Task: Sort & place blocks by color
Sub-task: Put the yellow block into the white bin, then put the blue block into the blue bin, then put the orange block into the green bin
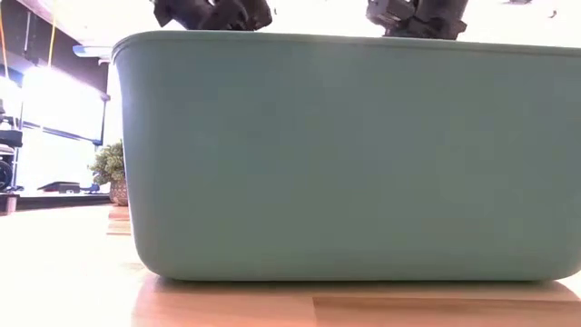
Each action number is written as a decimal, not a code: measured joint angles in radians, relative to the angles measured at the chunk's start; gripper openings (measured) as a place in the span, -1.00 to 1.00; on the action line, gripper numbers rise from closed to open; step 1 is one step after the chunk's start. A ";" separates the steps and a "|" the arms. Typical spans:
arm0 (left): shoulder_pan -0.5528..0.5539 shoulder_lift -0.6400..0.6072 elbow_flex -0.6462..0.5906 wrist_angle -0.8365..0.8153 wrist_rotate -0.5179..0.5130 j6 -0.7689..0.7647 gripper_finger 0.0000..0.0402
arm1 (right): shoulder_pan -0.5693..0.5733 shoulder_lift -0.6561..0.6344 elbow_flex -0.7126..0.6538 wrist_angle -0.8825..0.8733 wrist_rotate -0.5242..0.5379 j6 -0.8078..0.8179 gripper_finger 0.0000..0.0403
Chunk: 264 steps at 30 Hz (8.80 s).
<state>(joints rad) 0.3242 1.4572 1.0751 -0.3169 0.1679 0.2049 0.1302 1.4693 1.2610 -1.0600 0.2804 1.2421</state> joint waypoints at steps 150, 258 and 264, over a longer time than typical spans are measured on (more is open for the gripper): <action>0.410 0.177 0.253 -0.137 0.027 0.005 0.15 | -0.518 0.102 0.025 0.347 -0.154 -0.805 -0.47; 0.408 0.179 0.252 -0.181 0.027 -0.008 0.15 | -0.149 0.090 -0.394 0.286 -0.342 -0.271 0.04; 0.408 0.179 0.252 -0.180 0.027 -0.020 0.15 | -0.149 0.090 -0.434 0.295 -0.326 -0.267 0.04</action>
<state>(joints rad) 0.7322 1.6360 1.3270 -0.4973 0.1947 0.1849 -0.0189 1.5597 0.8265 -0.7652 -0.0456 0.9753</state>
